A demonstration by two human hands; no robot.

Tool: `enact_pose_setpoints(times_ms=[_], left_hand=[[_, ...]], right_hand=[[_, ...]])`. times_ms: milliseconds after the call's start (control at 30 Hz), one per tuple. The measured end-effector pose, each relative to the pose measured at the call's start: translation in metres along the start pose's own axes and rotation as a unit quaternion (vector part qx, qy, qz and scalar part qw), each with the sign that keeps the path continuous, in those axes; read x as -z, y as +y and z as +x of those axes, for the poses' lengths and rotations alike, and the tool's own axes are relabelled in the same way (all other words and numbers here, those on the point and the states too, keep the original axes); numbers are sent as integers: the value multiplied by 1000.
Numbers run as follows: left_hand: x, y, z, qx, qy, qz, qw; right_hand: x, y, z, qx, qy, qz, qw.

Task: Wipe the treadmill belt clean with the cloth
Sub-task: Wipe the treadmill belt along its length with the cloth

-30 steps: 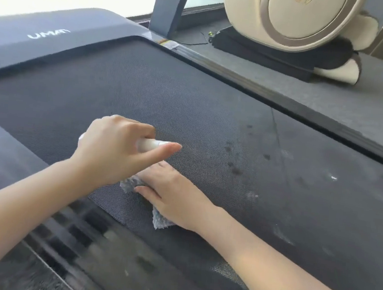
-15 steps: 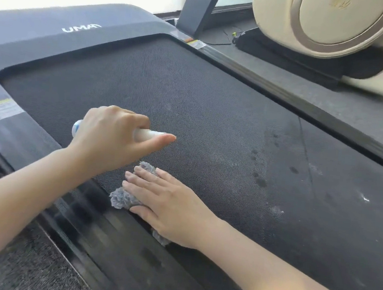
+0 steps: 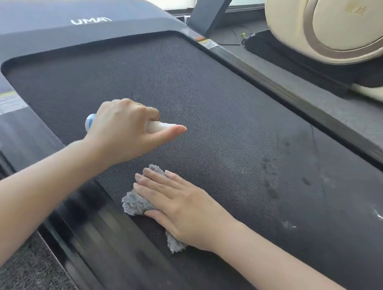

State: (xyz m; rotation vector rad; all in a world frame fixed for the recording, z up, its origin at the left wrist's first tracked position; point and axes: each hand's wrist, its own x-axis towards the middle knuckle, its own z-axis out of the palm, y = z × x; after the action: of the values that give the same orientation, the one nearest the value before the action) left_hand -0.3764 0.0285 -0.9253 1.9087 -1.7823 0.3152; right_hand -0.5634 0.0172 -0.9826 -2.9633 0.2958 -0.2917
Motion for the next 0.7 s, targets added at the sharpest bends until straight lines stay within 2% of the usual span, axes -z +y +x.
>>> enact_pose_setpoints(times_ms=[233,700], left_hand=[[-13,1,6,-5,-2,11,1000],[-27,3,27,10,13,-5,1000]], right_hand=[[6,29,2,-35,-5,-36,999],[15,96,4,-113,-8,-32,993]])
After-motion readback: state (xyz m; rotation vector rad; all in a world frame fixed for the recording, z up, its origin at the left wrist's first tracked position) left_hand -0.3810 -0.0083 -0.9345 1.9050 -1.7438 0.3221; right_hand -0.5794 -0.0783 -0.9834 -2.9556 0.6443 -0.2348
